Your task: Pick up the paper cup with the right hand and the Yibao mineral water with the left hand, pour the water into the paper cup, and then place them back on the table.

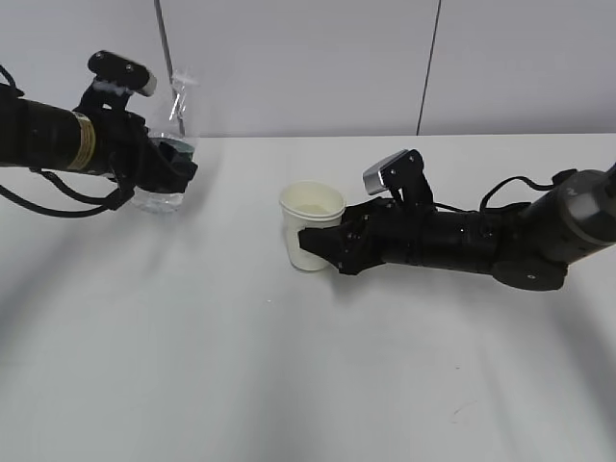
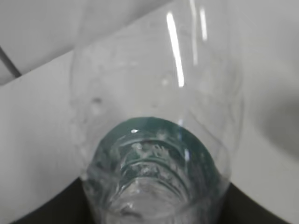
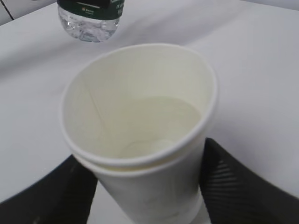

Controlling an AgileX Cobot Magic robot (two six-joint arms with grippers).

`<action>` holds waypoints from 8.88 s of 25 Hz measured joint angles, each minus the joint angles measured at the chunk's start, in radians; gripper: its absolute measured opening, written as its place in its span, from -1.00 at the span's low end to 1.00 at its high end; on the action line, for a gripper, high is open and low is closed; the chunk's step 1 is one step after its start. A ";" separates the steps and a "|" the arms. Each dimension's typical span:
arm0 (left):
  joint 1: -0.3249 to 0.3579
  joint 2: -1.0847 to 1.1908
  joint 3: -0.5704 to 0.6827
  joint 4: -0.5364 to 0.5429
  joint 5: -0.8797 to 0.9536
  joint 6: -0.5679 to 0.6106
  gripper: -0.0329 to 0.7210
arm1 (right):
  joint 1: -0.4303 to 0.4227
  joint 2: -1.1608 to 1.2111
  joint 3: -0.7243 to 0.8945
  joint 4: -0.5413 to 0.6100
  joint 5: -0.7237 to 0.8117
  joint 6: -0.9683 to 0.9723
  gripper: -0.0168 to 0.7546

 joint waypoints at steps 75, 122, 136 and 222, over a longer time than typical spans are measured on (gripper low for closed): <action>0.117 0.379 -0.025 -0.719 -0.714 0.749 -0.03 | -0.112 0.045 0.000 0.457 0.036 -0.252 0.37; 0.117 0.379 -0.026 -0.724 -0.707 0.750 -0.06 | -0.112 -0.015 0.151 0.499 -0.032 -0.291 0.74; 0.117 0.379 -0.026 -0.724 -0.707 0.750 -0.03 | -0.112 -0.293 0.375 0.499 -0.047 -0.312 0.63; -0.041 -0.338 -0.150 -1.408 1.326 0.938 0.41 | -0.112 -0.764 0.220 0.313 0.789 0.058 0.59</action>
